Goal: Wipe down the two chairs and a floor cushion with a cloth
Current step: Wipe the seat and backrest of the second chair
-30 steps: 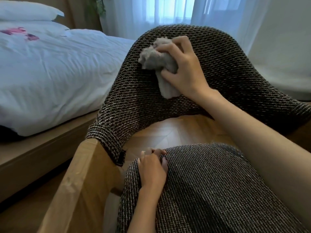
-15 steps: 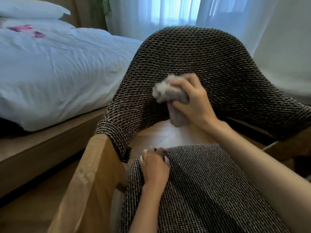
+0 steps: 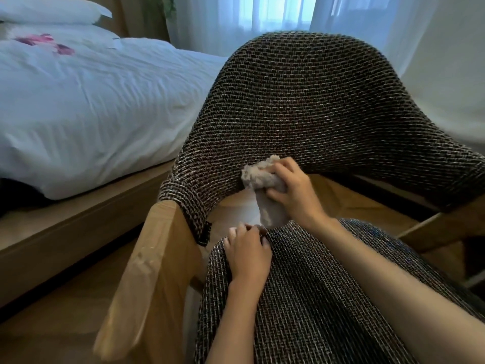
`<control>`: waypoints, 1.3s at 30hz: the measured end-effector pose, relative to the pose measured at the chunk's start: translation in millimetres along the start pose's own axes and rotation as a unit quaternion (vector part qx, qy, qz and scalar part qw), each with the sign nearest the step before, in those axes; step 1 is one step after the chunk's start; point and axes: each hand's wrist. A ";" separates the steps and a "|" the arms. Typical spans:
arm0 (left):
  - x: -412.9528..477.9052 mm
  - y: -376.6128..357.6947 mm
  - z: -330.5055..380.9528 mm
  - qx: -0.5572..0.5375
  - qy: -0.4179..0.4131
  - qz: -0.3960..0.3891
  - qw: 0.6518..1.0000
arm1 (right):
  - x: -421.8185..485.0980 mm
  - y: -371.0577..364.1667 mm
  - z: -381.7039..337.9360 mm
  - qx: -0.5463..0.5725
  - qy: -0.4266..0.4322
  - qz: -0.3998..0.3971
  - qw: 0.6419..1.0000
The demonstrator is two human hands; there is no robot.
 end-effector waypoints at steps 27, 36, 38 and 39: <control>-3.0 5.7 8.2 0.112 -0.037 -0.057 0.991 | -6.6 -20.3 -89.0 0.137 -0.038 0.022 0.990; -3.3 -5.4 6.6 0.007 -0.061 -0.040 0.997 | 56.9 62.1 -20.1 -0.036 -0.044 0.232 0.971; -2.2 -7.4 7.0 -0.007 -0.059 -0.040 0.997 | 79.1 64.4 -13.5 -0.050 -0.020 0.245 0.968; -1.4 -8.5 6.6 -0.011 -0.058 -0.037 0.998 | 86.5 61.2 -10.5 -0.057 -0.011 0.245 0.968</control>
Point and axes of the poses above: each hand's wrist, its own x-axis towards the middle knuckle, its own y-axis out of the back of the hand, z = x × y, and after that the axes turned 11 degrees about z, right-handed
